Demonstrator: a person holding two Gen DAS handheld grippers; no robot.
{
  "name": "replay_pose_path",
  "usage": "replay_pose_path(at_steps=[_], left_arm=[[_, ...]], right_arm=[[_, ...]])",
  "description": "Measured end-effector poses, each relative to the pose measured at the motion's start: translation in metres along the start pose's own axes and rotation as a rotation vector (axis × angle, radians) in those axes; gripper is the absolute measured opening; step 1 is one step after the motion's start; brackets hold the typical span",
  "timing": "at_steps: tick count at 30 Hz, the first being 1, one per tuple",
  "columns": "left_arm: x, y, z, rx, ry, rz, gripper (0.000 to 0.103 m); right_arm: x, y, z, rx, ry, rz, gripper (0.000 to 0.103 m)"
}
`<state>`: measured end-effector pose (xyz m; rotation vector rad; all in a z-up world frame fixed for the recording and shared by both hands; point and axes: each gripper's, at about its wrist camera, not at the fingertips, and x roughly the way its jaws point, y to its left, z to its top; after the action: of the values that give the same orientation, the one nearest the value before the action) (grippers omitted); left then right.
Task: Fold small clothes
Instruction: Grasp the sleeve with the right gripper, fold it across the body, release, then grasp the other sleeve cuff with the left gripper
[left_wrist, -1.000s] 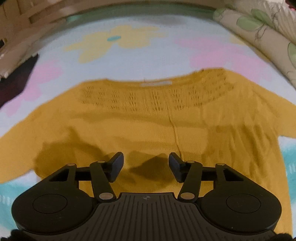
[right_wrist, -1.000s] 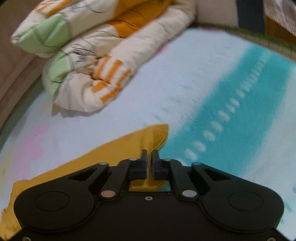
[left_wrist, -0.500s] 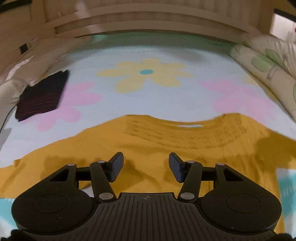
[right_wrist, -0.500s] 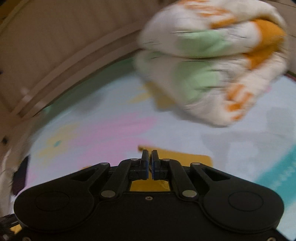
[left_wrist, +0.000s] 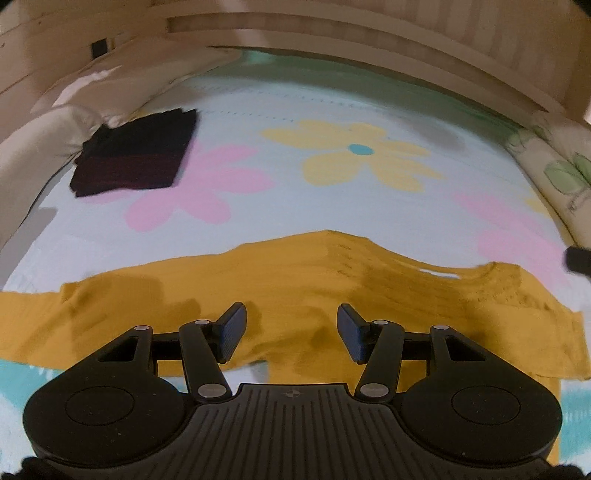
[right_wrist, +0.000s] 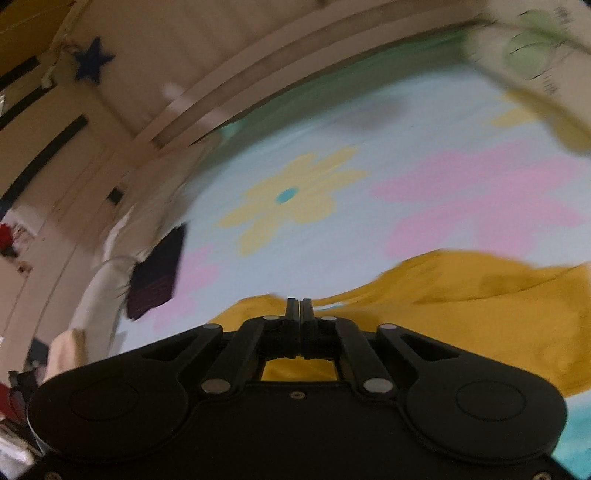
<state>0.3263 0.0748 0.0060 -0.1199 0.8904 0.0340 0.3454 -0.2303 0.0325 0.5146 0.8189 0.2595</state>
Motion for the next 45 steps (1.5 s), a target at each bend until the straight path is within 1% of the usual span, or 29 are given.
replay_pose_path(at_steps=[3, 4, 5, 7, 9, 10, 11, 12, 13, 15, 16, 18, 20, 21, 23, 26, 30, 34, 36, 42, 45], left_arm=[[0.002, 0.009, 0.001, -0.034, 0.011, -0.015, 0.053], [0.002, 0.011, 0.001, -0.038, 0.015, -0.020, 0.053], [0.004, 0.010, 0.001, -0.040, 0.019, -0.026, 0.053], [0.006, 0.007, 0.000, -0.036, 0.029, -0.046, 0.053], [0.010, -0.001, -0.001, -0.029, 0.042, -0.080, 0.053], [0.011, -0.007, -0.002, -0.023, 0.047, -0.098, 0.053], [0.012, -0.014, -0.003, -0.015, 0.051, -0.121, 0.053], [0.013, -0.019, -0.004, -0.007, 0.052, -0.145, 0.053], [0.014, -0.027, -0.005, 0.001, 0.054, -0.174, 0.053], [0.017, -0.043, -0.007, 0.012, 0.056, -0.230, 0.053], [0.020, -0.051, -0.009, 0.017, 0.061, -0.270, 0.053], [0.026, -0.065, -0.015, 0.013, 0.074, -0.357, 0.053], [0.036, -0.078, -0.020, -0.005, 0.102, -0.436, 0.053], [0.042, -0.085, -0.022, -0.011, 0.123, -0.455, 0.053], [0.053, -0.099, -0.026, -0.006, 0.149, -0.452, 0.053], [0.066, -0.121, -0.028, 0.031, 0.157, -0.436, 0.053], [0.078, -0.139, -0.024, 0.008, 0.172, -0.484, 0.053], [0.088, -0.149, -0.025, -0.016, 0.198, -0.493, 0.053], [0.093, -0.153, -0.026, -0.017, 0.215, -0.478, 0.053], [0.105, -0.160, -0.029, -0.016, 0.227, -0.375, 0.053], [0.112, -0.159, -0.029, -0.035, 0.241, -0.382, 0.053]], right_arm=[[0.022, 0.021, -0.008, -0.044, 0.036, 0.004, 0.007], [0.025, 0.027, -0.013, -0.054, 0.043, 0.001, 0.013], [0.025, 0.030, -0.017, -0.064, 0.049, -0.007, 0.016], [0.019, 0.032, -0.026, -0.111, 0.056, -0.050, 0.016], [0.015, 0.032, -0.034, -0.168, 0.060, -0.127, 0.018], [0.011, 0.031, -0.039, -0.190, 0.059, -0.159, 0.025], [0.006, 0.026, -0.043, -0.204, 0.053, -0.192, 0.035], [0.000, 0.018, -0.047, -0.209, 0.041, -0.224, 0.041], [-0.006, 0.009, -0.050, -0.206, 0.029, -0.245, 0.050], [-0.016, -0.006, -0.055, -0.191, 0.007, -0.278, 0.052], [-0.019, -0.012, -0.057, -0.186, -0.003, -0.295, 0.055], [-0.026, -0.028, -0.062, -0.178, -0.018, -0.308, 0.062], [-0.031, -0.040, -0.064, -0.172, -0.016, -0.314, 0.075], [-0.033, -0.045, -0.064, -0.172, -0.016, -0.317, 0.076], [-0.037, -0.057, -0.064, -0.159, -0.019, -0.319, 0.080], [-0.037, -0.072, -0.064, -0.125, -0.013, -0.308, 0.087], [-0.040, -0.086, -0.063, -0.109, -0.016, -0.307, 0.087], [-0.043, -0.093, -0.061, -0.089, -0.027, -0.284, 0.087], [-0.044, -0.092, -0.061, -0.098, -0.027, -0.278, 0.087], [-0.048, -0.092, -0.061, -0.117, -0.034, -0.254, 0.087], [-0.051, -0.093, -0.060, -0.111, -0.042, -0.245, 0.087]])
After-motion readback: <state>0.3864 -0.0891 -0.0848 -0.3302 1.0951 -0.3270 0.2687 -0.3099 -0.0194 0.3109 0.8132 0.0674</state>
